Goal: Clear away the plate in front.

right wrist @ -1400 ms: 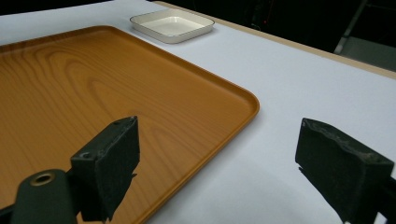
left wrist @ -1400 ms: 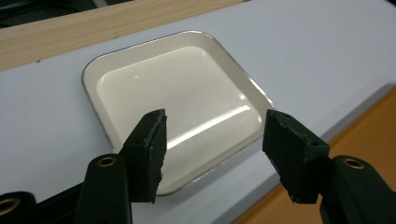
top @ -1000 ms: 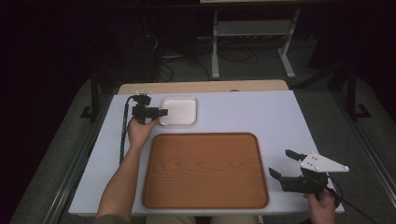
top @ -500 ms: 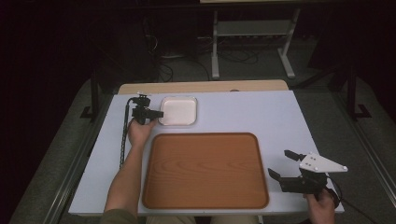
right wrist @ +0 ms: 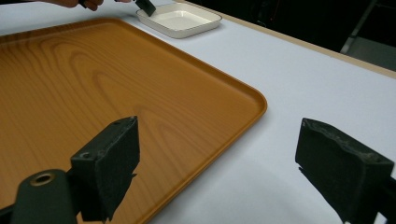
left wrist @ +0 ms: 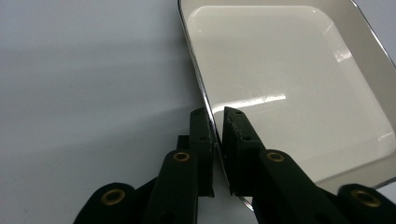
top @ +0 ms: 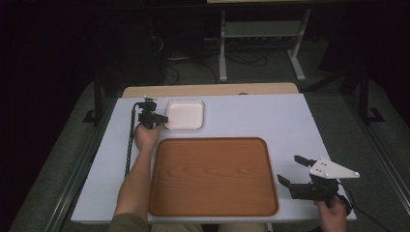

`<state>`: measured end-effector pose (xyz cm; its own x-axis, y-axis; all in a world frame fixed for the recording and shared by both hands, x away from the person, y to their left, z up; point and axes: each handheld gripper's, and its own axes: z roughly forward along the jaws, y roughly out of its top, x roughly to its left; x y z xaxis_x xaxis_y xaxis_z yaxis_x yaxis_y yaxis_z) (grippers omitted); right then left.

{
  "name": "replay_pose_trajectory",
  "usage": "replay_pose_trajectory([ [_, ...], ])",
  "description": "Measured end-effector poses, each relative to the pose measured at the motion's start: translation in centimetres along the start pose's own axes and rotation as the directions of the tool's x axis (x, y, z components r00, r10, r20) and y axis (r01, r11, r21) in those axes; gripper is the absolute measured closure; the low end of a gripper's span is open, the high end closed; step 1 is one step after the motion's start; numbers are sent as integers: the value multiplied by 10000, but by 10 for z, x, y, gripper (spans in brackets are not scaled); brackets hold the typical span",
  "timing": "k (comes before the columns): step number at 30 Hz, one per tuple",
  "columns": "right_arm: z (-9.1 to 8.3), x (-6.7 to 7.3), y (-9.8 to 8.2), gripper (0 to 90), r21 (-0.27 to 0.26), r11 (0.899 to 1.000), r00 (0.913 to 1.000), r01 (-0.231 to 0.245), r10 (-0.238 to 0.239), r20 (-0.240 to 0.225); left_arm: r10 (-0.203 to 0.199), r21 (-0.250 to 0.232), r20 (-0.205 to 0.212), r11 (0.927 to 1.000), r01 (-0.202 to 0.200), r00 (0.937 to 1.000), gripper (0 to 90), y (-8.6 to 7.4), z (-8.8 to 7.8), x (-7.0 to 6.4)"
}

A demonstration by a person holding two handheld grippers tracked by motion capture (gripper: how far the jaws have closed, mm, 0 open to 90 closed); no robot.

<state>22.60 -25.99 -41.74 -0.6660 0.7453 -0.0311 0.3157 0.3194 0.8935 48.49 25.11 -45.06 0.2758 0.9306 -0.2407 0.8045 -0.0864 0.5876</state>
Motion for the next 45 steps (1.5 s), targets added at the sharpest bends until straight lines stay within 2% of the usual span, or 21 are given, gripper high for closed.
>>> replay_pose_trajectory([
  [4,0,0,0,130,-3,10000,10000,3,-3,-14,-623,-88,198,9980,625,9979,851,0,1,3],
  [7,0,0,0,130,4,10000,10000,14,-14,-25,-1289,-284,436,9911,1302,9907,879,0,0,7],
  [9,0,0,0,130,8,10000,10000,27,-27,-37,-1507,-395,597,9874,1532,9868,889,0,-1,8],
  [19,0,0,0,130,9,10000,10000,57,-57,-57,-1845,-544,715,9806,1886,9802,892,1,-5,9],
  [23,0,1,0,130,25,10000,10000,40,-40,-61,-1849,-679,840,9793,1907,9792,891,2,-10,9],
  [29,1,1,0,130,84,9999,10000,59,-58,-76,-1903,-1008,1232,9740,2031,9740,891,4,-20,8],
  [37,1,2,0,130,119,9998,9999,128,-127,-82,-1616,-1267,1630,9749,1831,9733,891,7,-35,2],
  [45,0,2,0,130,108,9998,9998,148,-147,-98,-1408,-1372,1822,9764,1669,9731,892,8,-48,-3],
])
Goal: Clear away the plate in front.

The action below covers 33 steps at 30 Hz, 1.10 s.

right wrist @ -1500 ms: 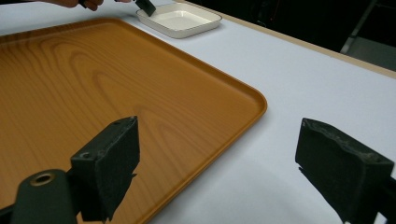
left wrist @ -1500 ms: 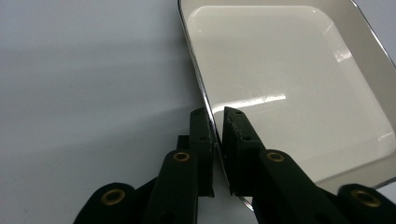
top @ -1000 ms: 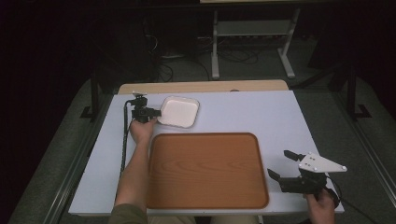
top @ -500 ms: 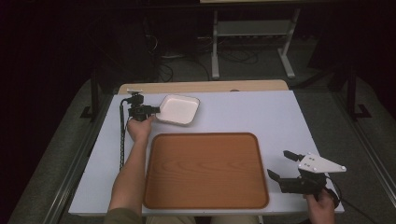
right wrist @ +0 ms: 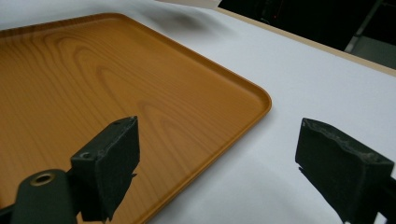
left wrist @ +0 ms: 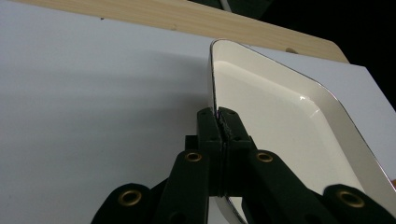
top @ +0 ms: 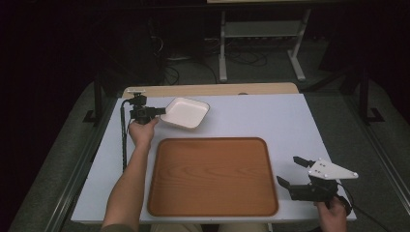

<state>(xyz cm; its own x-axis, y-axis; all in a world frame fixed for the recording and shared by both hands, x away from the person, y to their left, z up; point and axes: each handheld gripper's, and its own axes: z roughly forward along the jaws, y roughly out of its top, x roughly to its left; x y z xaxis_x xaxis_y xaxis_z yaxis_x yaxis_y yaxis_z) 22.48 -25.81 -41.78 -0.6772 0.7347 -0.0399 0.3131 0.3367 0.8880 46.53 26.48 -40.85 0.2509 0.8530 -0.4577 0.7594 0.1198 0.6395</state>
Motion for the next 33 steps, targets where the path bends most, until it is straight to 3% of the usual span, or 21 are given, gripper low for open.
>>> replay_pose_trajectory([
  [7,0,0,0,130,15,10000,10000,15,-15,5,194,79,254,9998,-196,9995,894,0,-9,-5],
  [13,0,1,0,130,26,10000,10000,31,-30,-33,358,-38,828,9994,-356,9959,894,-3,-18,-16],
  [18,0,1,0,130,29,10000,10000,82,-82,-52,796,27,1133,9968,-804,9904,894,-8,-27,-29],
  [33,0,3,1,130,91,9998,9999,159,-159,-47,1418,61,1989,9893,-1459,9697,894,-36,-52,-49],
])
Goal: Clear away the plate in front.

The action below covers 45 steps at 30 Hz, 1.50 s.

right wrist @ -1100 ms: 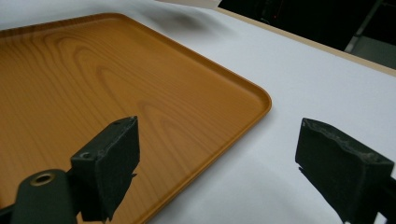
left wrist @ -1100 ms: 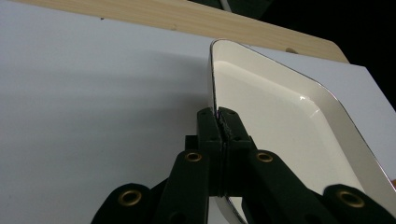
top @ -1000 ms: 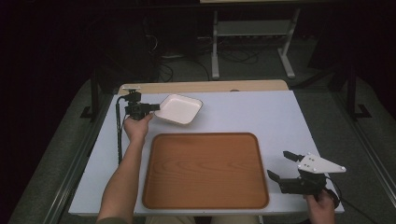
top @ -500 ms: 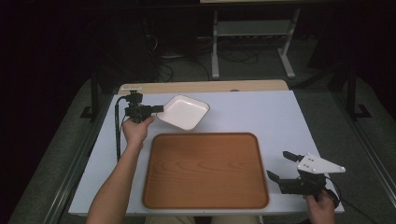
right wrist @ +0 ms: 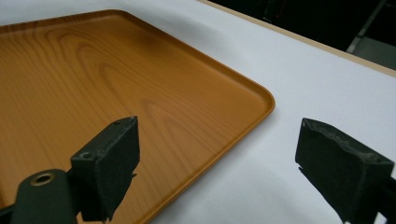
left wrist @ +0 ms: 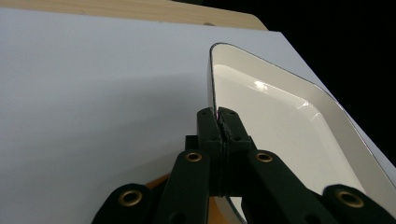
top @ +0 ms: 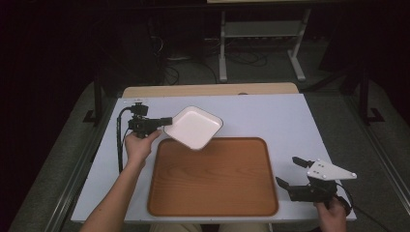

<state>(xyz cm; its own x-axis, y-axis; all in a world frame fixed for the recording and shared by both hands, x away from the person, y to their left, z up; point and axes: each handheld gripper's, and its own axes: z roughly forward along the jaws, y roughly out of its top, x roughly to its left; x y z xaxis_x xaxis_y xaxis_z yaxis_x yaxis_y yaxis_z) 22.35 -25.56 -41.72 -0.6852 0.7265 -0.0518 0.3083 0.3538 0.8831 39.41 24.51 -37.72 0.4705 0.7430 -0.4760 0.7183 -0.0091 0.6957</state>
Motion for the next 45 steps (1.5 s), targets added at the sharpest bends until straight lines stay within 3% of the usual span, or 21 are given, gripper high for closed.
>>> replay_pose_trajectory([
  [17,1,1,1,130,77,9999,10000,90,-90,30,298,602,413,9977,-323,9987,894,-41,3,-22],
  [26,1,2,1,130,150,9998,9999,128,-129,26,470,910,345,9946,-499,9983,893,-57,9,-28],
  [32,2,2,1,130,173,9998,9999,129,-130,12,653,1222,103,9903,-661,9978,893,-71,15,-29],
  [35,2,2,1,130,194,9997,9999,132,-132,2,962,1595,-240,9830,-912,9951,893,-75,18,-27],
  [40,2,2,1,130,204,9997,9999,140,-140,2,1025,1588,-397,9827,-950,9939,893,-81,15,-26],
  [44,2,2,1,130,229,9996,9999,143,-144,8,1355,1695,-693,9779,-1222,9884,892,-87,11,-30],
  [45,2,2,1,130,231,9996,9999,144,-144,10,1545,1817,-819,9737,-1377,9846,892,-90,11,-31],
])
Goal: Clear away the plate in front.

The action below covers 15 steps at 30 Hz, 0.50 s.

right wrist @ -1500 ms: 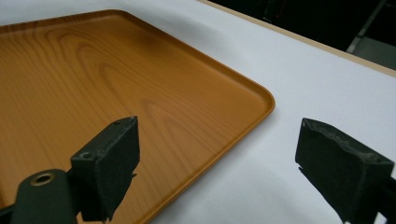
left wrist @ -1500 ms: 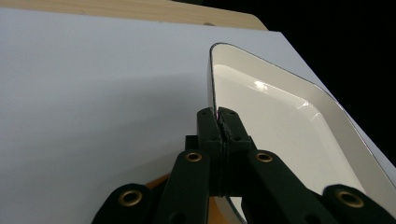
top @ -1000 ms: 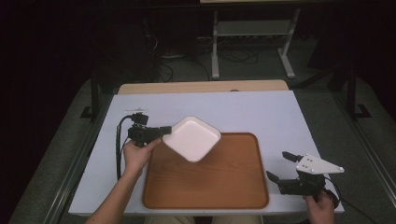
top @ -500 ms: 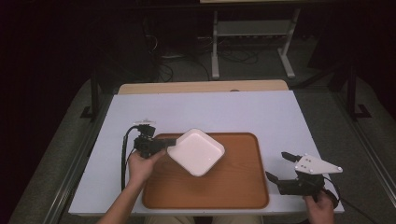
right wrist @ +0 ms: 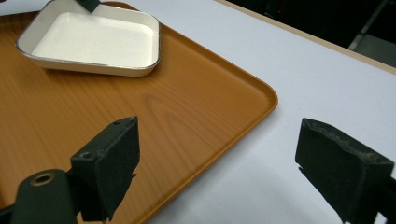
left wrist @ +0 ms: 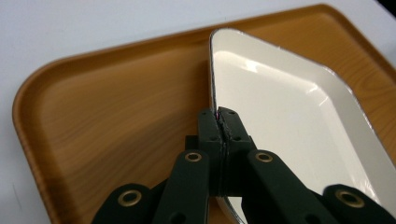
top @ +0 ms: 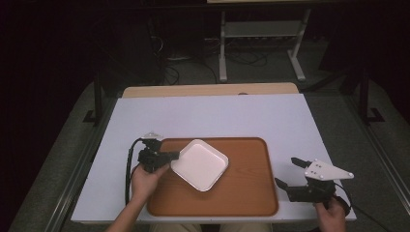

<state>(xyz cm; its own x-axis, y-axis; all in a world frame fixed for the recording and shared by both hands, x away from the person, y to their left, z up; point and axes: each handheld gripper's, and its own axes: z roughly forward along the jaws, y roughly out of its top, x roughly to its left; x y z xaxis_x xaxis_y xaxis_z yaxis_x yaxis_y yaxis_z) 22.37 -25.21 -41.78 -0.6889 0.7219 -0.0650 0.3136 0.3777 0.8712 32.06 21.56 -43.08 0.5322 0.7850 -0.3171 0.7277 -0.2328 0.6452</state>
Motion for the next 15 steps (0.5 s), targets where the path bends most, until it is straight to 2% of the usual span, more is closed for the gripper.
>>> replay_pose_trajectory([
  [9,1,0,0,130,79,10000,10000,21,-22,30,385,395,-583,9986,-363,9976,875,-15,1,-7],
  [13,1,-1,0,130,98,9999,10000,27,-27,50,746,460,-1036,9965,-702,9918,855,-21,0,-13],
  [15,1,-1,0,130,117,9999,9999,-23,21,108,1040,473,-1288,9940,-986,9862,848,-23,-2,-16],
])
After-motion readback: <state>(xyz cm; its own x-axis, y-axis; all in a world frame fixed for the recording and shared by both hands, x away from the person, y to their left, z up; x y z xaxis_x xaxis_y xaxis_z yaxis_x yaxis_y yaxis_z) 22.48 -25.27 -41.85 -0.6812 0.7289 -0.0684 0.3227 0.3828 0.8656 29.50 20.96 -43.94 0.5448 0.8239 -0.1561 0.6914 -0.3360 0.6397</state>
